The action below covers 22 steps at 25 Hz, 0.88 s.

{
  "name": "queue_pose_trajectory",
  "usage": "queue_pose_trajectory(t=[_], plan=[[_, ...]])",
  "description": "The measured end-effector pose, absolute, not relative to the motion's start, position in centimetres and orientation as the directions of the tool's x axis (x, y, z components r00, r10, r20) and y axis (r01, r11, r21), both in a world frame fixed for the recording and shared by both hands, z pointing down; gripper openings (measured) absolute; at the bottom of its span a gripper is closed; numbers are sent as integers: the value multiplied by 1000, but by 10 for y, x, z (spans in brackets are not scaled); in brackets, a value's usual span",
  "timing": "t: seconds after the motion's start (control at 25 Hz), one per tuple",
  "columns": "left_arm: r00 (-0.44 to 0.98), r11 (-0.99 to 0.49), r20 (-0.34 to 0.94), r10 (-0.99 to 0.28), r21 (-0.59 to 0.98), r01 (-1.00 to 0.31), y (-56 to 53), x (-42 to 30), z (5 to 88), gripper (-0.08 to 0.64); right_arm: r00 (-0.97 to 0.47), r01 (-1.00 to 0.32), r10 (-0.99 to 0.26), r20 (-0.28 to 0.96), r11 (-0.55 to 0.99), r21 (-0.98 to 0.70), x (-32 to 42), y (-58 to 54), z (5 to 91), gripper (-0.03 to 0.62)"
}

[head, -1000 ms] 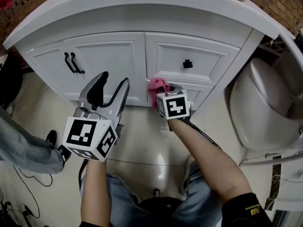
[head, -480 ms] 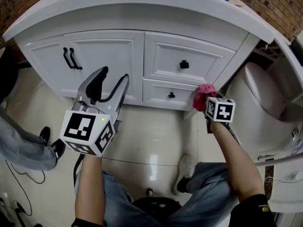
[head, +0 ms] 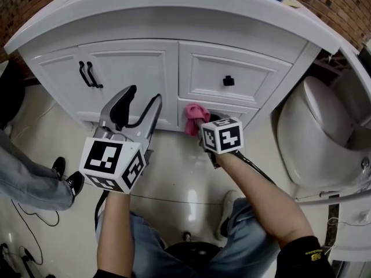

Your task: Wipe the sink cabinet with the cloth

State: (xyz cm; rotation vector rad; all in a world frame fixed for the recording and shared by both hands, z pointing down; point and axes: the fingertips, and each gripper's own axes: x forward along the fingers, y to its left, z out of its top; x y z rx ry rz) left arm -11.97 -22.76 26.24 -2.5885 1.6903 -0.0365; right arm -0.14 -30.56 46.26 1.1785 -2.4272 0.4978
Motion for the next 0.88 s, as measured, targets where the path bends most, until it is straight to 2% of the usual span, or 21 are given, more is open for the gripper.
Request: queue_pose_trajectory(t=[0.16, 0.36, 0.56, 0.88], plan=[[388, -387, -4, -922, -52, -921, -226, -126, 262, 235, -569, -809, -647, 508, 551, -204, -51, -320, 481, 55], [362, -362, -2, -932, -42, -931, -223, -146, 262, 235, -553, -826, -653, 517, 510, -241, -50, -333, 481, 55], [374, -373, -7, -927, -42, -927, -223, -148, 261, 235, -454, -880, -697, 555, 448, -157, 20, -332, 483, 55], [401, -400, -8, -916, -58, -915, -219, -138, 259, 235, -231, -967, -779, 584, 251, -48, 185, -326, 487, 55]])
